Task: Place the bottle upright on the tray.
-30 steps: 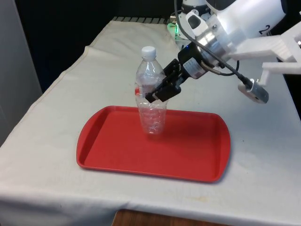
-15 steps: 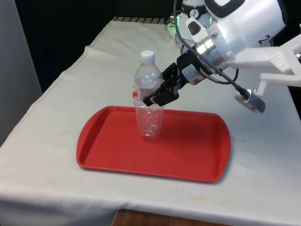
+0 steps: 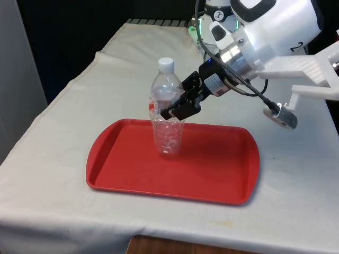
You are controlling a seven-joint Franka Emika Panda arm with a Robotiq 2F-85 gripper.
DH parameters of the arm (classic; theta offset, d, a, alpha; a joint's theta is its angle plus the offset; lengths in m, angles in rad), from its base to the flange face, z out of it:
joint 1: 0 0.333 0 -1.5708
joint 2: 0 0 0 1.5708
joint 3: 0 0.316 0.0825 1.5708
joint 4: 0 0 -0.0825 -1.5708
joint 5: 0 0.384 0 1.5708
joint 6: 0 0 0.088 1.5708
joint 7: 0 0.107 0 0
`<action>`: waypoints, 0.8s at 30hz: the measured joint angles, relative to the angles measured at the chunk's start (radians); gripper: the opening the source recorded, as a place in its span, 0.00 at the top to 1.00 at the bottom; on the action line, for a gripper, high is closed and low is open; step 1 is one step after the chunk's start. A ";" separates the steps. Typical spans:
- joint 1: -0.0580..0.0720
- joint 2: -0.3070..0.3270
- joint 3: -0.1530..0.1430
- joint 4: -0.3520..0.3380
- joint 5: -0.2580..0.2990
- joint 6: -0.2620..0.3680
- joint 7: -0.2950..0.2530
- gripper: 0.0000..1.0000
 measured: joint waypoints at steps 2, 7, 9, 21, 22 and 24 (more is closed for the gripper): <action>-0.001 0.003 0.000 0.000 0.001 0.000 0.001 0.97; -0.004 0.008 0.000 0.000 0.001 0.003 0.002 0.97; -0.006 0.009 0.000 0.000 0.002 0.005 0.002 0.97; -0.012 0.013 0.000 0.000 0.002 0.007 0.002 0.97; -0.014 0.014 0.000 0.000 0.003 0.009 0.002 0.97; -0.015 0.014 0.000 0.000 0.004 0.011 0.002 0.97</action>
